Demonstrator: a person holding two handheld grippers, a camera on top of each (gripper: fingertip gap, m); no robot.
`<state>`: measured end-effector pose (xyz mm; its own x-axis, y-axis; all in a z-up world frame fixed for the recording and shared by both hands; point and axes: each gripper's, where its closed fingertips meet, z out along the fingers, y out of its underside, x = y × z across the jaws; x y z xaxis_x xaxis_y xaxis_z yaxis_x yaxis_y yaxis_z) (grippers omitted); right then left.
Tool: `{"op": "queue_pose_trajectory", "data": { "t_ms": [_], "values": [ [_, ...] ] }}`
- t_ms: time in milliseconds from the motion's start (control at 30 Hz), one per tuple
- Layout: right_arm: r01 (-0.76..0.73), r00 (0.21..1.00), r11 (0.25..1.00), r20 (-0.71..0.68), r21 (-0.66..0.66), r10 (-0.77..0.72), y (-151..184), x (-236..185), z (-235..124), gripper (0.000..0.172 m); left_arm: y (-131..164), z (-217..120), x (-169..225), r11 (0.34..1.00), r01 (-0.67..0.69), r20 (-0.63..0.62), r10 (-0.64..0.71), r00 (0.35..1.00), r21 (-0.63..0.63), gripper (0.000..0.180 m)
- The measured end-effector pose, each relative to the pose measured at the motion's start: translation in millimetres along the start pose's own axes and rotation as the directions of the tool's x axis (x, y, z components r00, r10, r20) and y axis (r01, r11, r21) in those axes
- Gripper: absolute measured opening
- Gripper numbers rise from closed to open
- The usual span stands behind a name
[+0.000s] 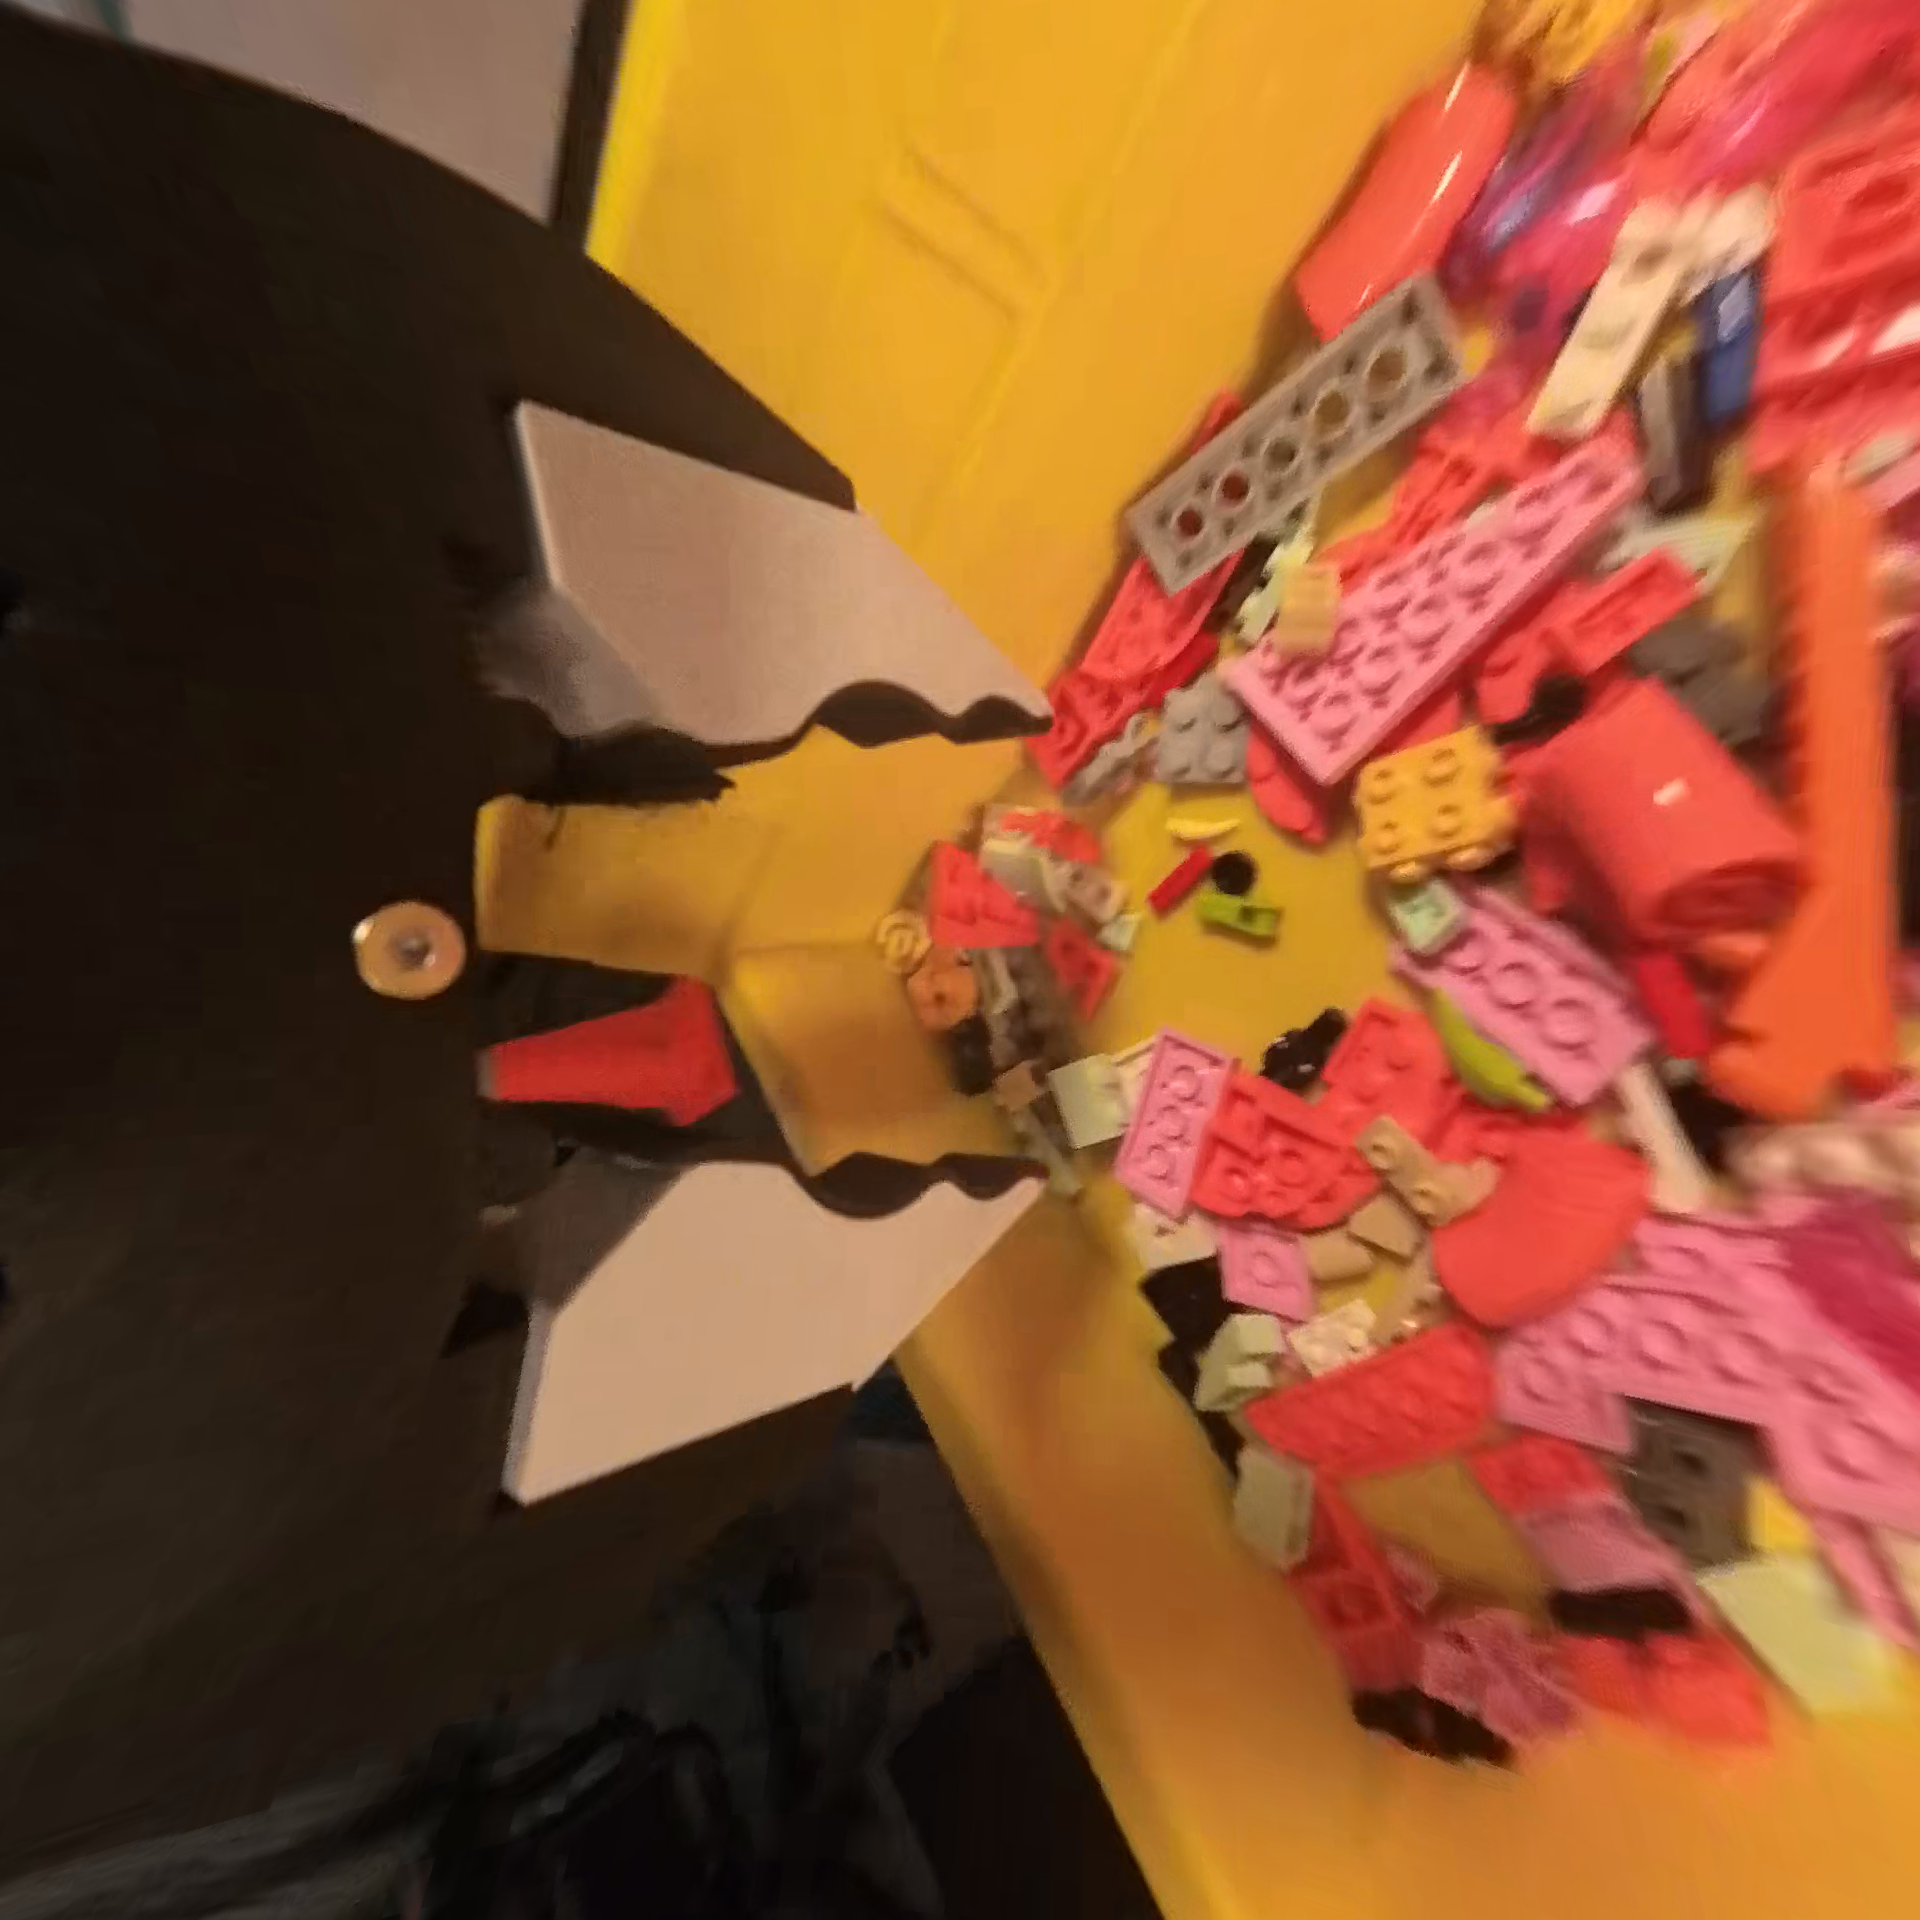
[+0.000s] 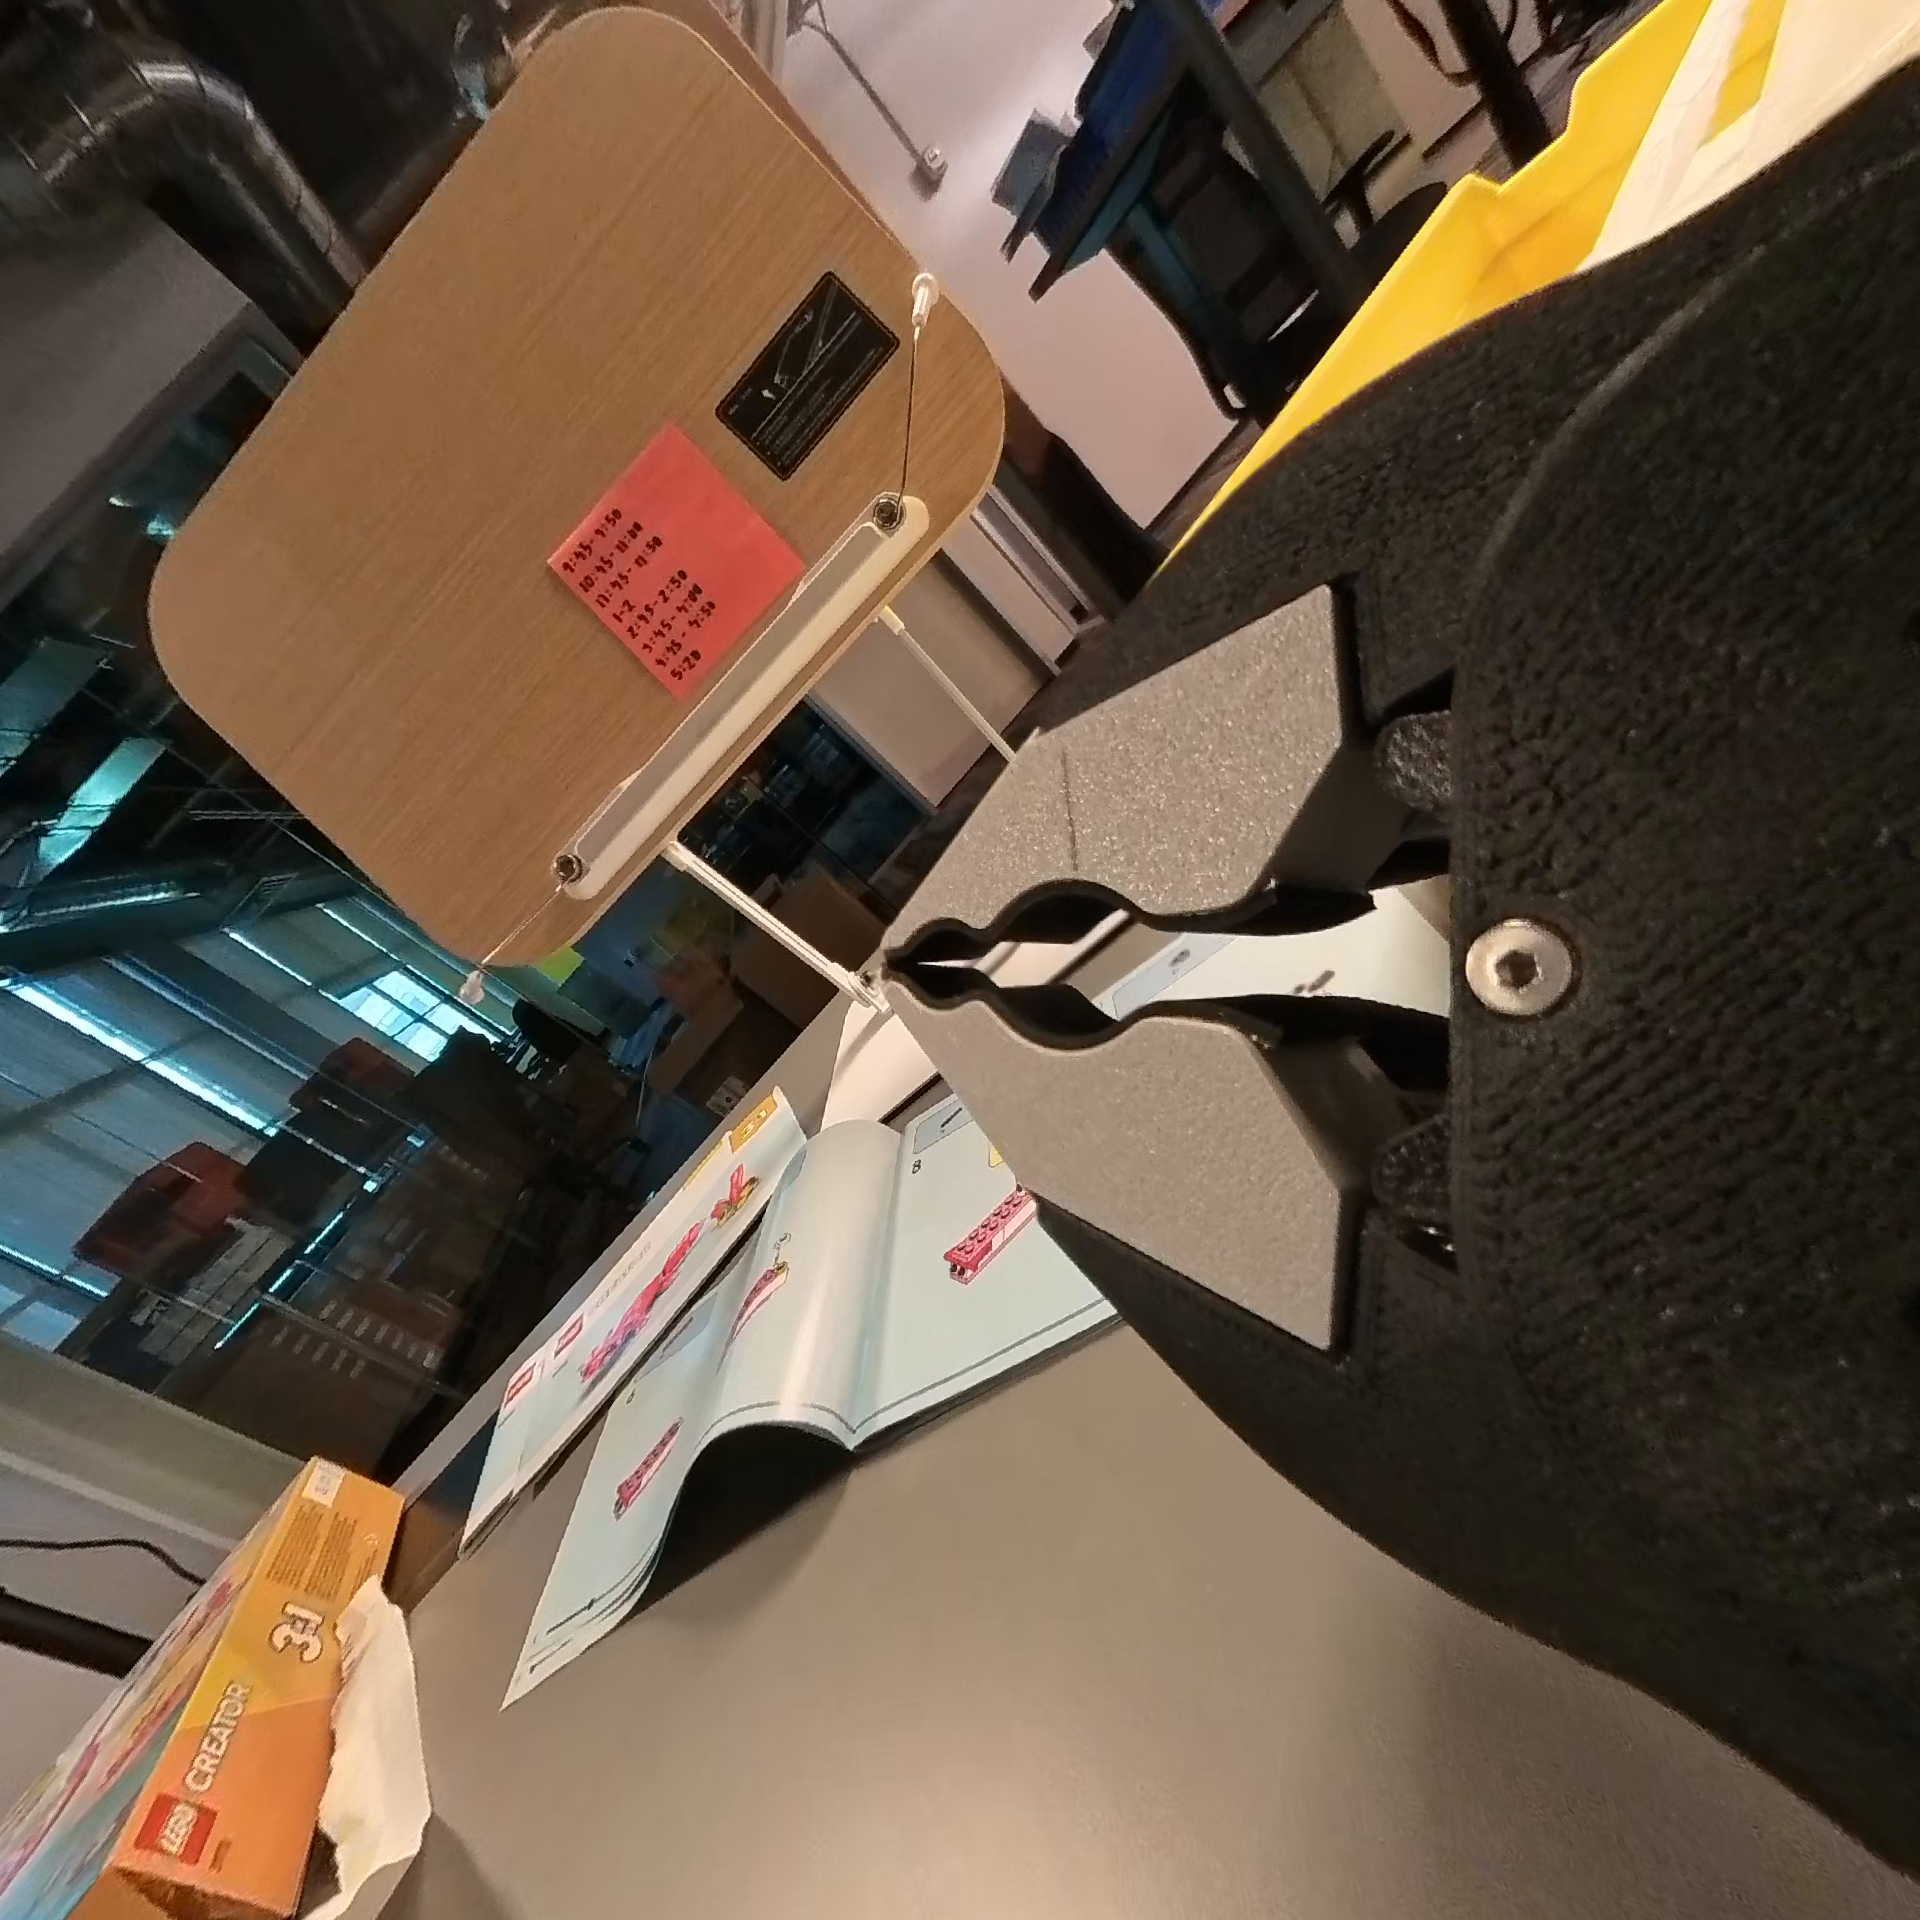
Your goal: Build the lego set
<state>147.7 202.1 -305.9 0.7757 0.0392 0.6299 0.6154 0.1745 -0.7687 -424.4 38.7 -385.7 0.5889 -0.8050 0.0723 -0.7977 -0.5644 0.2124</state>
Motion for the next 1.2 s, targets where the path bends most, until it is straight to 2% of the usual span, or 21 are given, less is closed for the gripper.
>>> {"op": "queue_pose_trajectory", "data": {
  "t_ms": [100, 133, 200, 300, 400, 600, 667, 733, 800, 867, 967, 1033, 1100, 1200],
  "values": [
    [0.001, 1.000, 1.000, -0.001, 0.000, -0.001, -0.2, 0.0, -0.1, 0.000, 19.1, 7.8, 11.1, 0.982, 0.002, -0.023, -0.006, 1.000, -0.190, 0.071],
    [0.000, 1.000, 1.000, -0.001, 0.000, 0.000, -0.1, 0.2, -0.1, 0.000, 22.5, 9.6, 11.4, 0.972, 0.001, -0.011, -0.004, 1.000, -0.235, 0.063],
    [-0.002, 1.000, 1.000, -0.001, 0.002, 0.002, -0.3, 0.5, -0.2, 0.000, 23.1, 12.4, 3.5, 0.959, -0.020, 0.048, 0.035, 0.998, -0.282, 0.067],
    [-0.003, 1.000, 1.000, 0.000, 0.003, 0.003, -0.4, 0.5, -0.1, 0.000, 15.9, 16.7, 1.1, 0.960, -0.058, 0.058, 0.076, 0.995, -0.273, 0.065],
    [-0.003, 1.000, 1.000, 0.002, 0.005, 0.003, -0.6, 0.1, -0.1, 0.000, -2.9, 15.7, -12.4, 0.978, -0.104, 0.140, 0.130, 0.982, -0.180, 0.045],
    [-0.004, 1.000, 1.000, 0.002, 0.003, 0.004, -0.4, 0.4, 0.0, 0.000, -43.6, 3.7, -35.0, 0.982, -0.185, 0.284, 0.172, 0.943, 0.021, 0.041],
    [-0.003, 1.000, 1.000, 0.002, 0.003, 0.003, -0.4, 0.5, -0.1, 0.000, -56.7, -4.9, -28.0, 0.974, -0.187, 0.245, 0.151, 0.958, 0.131, 0.041],
    [-0.003, 1.000, 1.000, 0.003, 0.002, 0.003, -0.2, 0.3, 0.0, 0.000, -62.8, -14.5, -13.5, 0.960, -0.170, 0.149, 0.139, 0.979, 0.223, 0.042],
    [-0.003, 1.000, 1.000, 0.004, 0.002, 0.003, -0.2, 0.1, 0.1, 0.000, -57.0, -19.0, -1.7, 0.963, -0.127, 0.051, 0.118, 0.992, 0.238, 0.041],
    [-0.003, 1.000, 1.000, 0.005, 0.002, 0.003, -0.2, -0.1, 0.2, 0.000, -37.6, -14.0, 9.9, 0.985, -0.088, -0.039, 0.095, 0.995, 0.151, 0.035],
    [-0.004, 1.000, 1.000, 0.009, 0.002, 0.004, -0.1, -0.6, 0.3, 0.000, -9.6, -1.7, 22.9, 0.999, -0.046, -0.103, 0.045, 0.994, -0.007, 0.031],
    [-0.003, 1.000, 1.000, 0.011, 0.001, 0.003, -0.1, -1.1, 0.4, 0.000, 1.0, 3.7, 35.3, 0.997, -0.019, -0.161, 0.007, 0.987, -0.072, 0.016],
    [-0.002, 1.000, 1.000, 0.012, 0.001, 0.002, -0.1, -1.3, 0.4, 0.000, 9.5, 8.2, 30.7, 0.990, 0.023, -0.119, -0.039, 0.992, -0.137, 0.014],
    [-0.003, 1.000, 1.000, 0.010, 0.001, 0.003, 0.0, -1.2, 0.3, 0.000, 16.3, 11.5, 20.5, 0.978, 0.083, -0.062, -0.097, 0.993, -0.192, 0.019]
  ]
}}
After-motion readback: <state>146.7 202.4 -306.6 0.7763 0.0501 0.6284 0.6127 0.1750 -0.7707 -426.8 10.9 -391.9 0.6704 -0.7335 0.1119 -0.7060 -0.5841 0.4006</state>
